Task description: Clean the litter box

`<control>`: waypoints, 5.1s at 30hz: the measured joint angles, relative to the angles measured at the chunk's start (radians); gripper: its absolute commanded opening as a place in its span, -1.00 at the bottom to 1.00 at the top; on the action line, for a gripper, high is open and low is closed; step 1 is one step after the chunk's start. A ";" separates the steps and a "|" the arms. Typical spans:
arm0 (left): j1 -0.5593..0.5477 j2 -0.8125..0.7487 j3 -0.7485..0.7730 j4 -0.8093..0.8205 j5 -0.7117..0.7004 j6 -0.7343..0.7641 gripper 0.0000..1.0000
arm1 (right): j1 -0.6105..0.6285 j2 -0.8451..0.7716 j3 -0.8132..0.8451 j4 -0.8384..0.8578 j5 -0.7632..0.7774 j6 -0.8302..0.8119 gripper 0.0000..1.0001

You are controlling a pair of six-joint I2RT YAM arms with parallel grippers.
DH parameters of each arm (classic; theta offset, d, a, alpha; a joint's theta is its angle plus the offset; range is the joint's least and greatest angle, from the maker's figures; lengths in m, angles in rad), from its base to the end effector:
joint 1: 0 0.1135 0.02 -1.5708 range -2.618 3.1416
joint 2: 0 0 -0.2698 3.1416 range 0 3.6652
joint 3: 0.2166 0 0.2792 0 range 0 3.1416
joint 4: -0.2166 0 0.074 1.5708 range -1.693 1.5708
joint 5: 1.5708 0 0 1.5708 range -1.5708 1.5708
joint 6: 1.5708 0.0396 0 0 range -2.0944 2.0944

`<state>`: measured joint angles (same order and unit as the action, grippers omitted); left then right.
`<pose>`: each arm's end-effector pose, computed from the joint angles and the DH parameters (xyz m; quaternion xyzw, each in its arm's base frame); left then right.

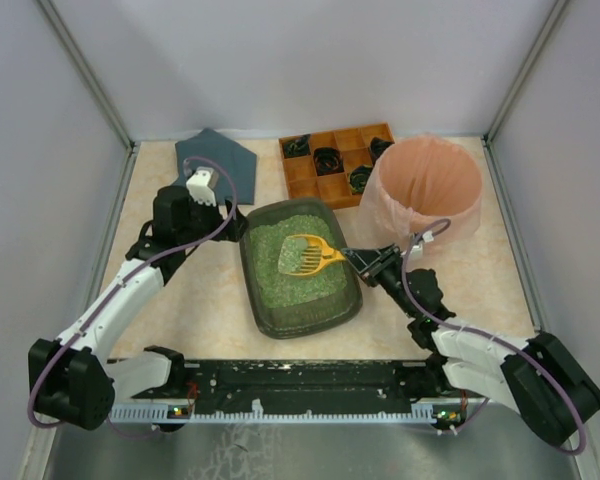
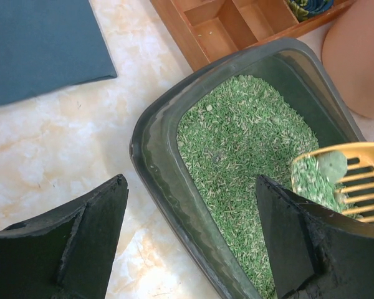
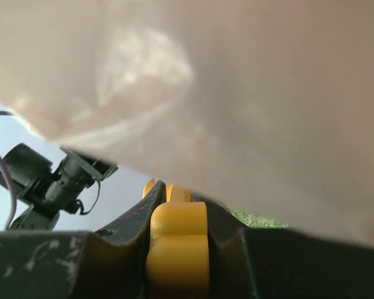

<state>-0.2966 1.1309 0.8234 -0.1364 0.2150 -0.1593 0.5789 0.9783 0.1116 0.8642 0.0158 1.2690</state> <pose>0.2700 -0.0914 0.2839 0.1148 0.8346 -0.2084 0.4968 0.1721 0.1117 0.1680 0.2447 0.6643 0.5602 0.4301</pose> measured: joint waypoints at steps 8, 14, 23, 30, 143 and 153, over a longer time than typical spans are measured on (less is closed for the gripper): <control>0.000 0.000 0.000 0.027 -0.053 -0.003 0.90 | -0.052 0.065 -0.038 0.160 -0.073 0.053 -1.00; 0.000 0.000 0.000 0.050 -0.071 -0.017 1.00 | -0.081 0.082 -0.040 0.208 -0.102 0.075 -1.00; 0.007 0.000 0.003 0.103 -0.073 -0.023 1.00 | -0.105 0.107 -0.056 0.287 -0.127 0.097 -1.00; 0.010 -0.003 -0.005 0.116 -0.058 -0.022 1.00 | -0.074 0.128 -0.041 0.322 -0.163 0.083 -1.00; 0.011 -0.003 -0.032 0.129 0.035 0.008 1.00 | -0.329 -0.304 0.703 -0.877 0.457 -0.404 -1.00; 0.011 -0.003 -0.032 0.129 0.038 0.008 1.00 | -0.329 -0.180 0.805 -0.988 0.425 -0.848 -1.00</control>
<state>-0.2855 1.1275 0.7910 -0.0078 0.2527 -0.1516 0.2501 0.7982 0.9169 -0.1234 0.4408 0.4213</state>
